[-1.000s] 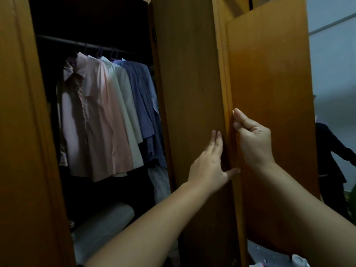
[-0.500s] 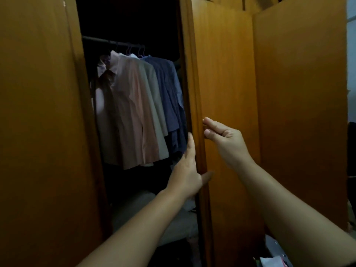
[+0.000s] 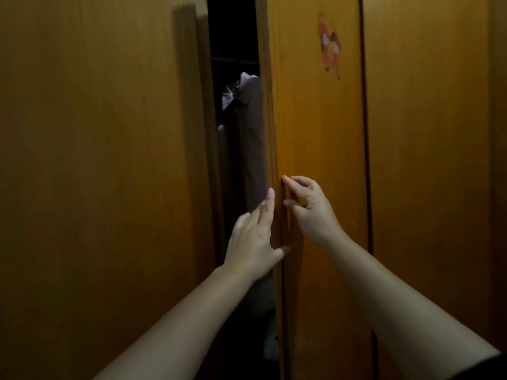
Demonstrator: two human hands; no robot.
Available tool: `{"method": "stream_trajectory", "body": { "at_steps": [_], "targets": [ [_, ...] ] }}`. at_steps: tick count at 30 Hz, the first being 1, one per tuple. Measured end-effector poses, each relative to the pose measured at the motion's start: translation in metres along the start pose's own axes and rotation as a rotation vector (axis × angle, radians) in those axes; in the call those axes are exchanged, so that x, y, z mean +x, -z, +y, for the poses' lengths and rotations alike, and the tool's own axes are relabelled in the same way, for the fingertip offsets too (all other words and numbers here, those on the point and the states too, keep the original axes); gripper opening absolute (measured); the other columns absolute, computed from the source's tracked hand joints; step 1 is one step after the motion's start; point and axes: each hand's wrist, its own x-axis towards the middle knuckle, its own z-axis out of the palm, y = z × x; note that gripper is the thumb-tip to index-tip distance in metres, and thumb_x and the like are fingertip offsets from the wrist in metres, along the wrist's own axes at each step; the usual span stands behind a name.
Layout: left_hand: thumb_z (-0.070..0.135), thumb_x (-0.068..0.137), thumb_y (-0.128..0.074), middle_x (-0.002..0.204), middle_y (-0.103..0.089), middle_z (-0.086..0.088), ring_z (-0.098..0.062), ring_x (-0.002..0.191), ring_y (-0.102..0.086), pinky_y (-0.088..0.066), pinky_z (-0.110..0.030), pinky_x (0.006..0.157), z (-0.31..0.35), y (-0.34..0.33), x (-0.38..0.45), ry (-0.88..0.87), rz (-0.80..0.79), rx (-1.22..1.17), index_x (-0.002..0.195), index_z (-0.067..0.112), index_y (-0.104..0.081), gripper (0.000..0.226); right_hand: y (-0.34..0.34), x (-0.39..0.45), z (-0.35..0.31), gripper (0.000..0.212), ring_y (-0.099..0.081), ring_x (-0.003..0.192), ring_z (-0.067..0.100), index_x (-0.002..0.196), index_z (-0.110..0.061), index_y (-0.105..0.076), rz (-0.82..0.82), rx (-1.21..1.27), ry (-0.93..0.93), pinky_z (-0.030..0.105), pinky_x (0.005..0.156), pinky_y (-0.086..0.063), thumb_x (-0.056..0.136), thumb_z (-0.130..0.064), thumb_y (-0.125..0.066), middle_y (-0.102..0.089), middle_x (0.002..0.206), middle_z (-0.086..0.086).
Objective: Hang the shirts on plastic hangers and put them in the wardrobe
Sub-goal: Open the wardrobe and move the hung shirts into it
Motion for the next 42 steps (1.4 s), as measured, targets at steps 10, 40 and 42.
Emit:
{"method": "stream_trajectory", "body": {
  "at_steps": [10, 40, 42],
  "targets": [
    [0.064, 0.081, -0.058, 0.158, 0.023, -0.004, -0.026, 0.144, 0.024, 0.013, -0.04, 0.113, -0.077, -0.011, 0.046, 0.038, 0.089, 0.488, 0.15, 0.028, 0.018, 0.108, -0.064, 0.053, 0.051, 0.057, -0.01, 0.142, 0.012, 0.143, -0.041, -0.03, -0.082, -0.329, 0.149, 0.041, 0.114, -0.014, 0.093, -0.034, -0.055, -0.019, 0.154, -0.011],
    [0.08, 0.061, -0.062, 0.14, 0.05, -0.01, -0.027, 0.134, 0.04, 0.02, -0.039, 0.113, -0.174, -0.082, 0.115, 0.227, -0.156, 0.682, 0.134, 0.01, 0.041, 0.144, -0.127, 0.127, 0.165, 0.111, 0.04, 0.131, 0.011, 0.135, -0.033, 0.03, -0.283, -0.644, 0.196, 0.04, 0.108, 0.023, 0.075, -0.068, -0.056, 0.043, 0.141, -0.011],
    [0.08, 0.061, -0.061, 0.14, 0.05, -0.01, -0.027, 0.135, 0.04, 0.021, -0.039, 0.113, -0.174, -0.08, 0.115, 0.219, -0.162, 0.686, 0.133, 0.01, 0.041, 0.144, -0.127, 0.126, 0.165, 0.111, 0.04, 0.132, 0.011, 0.135, -0.033, 0.03, -0.273, -0.643, 0.206, 0.04, 0.108, 0.023, 0.075, -0.069, -0.056, 0.043, 0.141, -0.011]
  ]
}}
